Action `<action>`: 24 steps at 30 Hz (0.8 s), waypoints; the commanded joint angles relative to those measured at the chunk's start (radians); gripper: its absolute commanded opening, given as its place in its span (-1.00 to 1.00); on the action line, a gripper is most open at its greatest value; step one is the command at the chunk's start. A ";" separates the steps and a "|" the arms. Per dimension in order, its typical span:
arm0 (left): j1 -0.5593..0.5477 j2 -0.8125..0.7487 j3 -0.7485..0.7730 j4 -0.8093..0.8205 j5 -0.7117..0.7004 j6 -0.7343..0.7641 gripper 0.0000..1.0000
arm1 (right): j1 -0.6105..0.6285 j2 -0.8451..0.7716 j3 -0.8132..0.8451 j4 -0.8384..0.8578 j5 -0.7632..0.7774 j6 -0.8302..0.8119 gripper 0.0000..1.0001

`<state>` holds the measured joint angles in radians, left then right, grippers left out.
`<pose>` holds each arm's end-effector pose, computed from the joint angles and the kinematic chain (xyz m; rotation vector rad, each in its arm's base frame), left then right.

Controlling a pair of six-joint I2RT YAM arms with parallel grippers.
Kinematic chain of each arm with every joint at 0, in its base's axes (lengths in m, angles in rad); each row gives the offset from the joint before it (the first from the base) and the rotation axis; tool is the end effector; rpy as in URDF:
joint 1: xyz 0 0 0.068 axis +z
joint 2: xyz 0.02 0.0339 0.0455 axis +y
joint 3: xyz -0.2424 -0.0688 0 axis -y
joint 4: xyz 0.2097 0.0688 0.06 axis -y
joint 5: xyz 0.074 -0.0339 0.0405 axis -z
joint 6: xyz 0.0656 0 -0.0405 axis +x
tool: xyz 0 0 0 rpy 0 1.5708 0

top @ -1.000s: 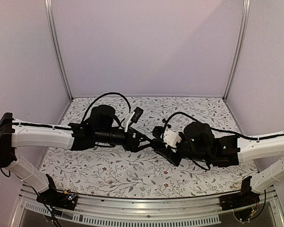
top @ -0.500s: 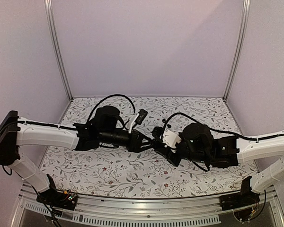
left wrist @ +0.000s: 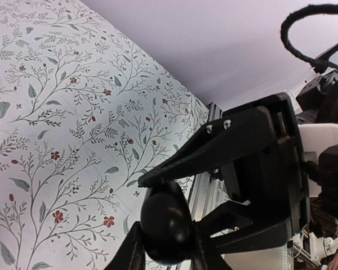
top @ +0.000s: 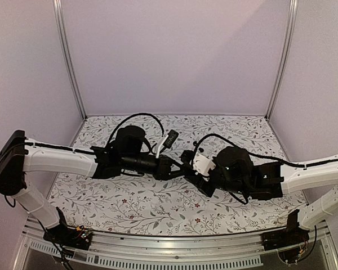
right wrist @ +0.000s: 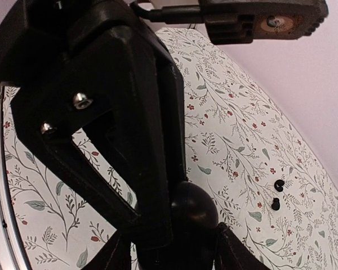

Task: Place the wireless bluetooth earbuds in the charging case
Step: Pass from the right arm to the left

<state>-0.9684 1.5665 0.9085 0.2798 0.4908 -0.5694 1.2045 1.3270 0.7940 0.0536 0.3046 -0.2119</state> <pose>0.1695 -0.3011 0.2264 0.7965 2.0665 -1.4234 0.1236 0.2672 0.2309 -1.1778 1.6664 0.3132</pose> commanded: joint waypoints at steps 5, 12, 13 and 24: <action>0.050 -0.050 -0.041 0.093 0.172 0.038 -1.00 | 0.009 -0.103 -0.075 0.126 -0.072 0.010 0.33; 0.051 -0.111 0.033 -0.166 0.285 0.354 -1.00 | -0.067 -0.249 -0.137 0.130 -0.415 0.096 0.37; 0.052 -0.122 0.040 -0.202 0.296 0.398 -1.00 | -0.088 -0.265 -0.140 0.119 -0.478 0.114 0.36; 0.022 -0.163 0.115 -0.424 0.294 0.655 -1.00 | -0.194 -0.247 -0.025 -0.030 -0.866 0.297 0.10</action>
<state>-0.9318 1.4090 0.9691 -0.0467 0.7818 -0.0273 1.0130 1.0382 0.7036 0.0910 -0.4038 0.0166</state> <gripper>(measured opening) 0.222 0.563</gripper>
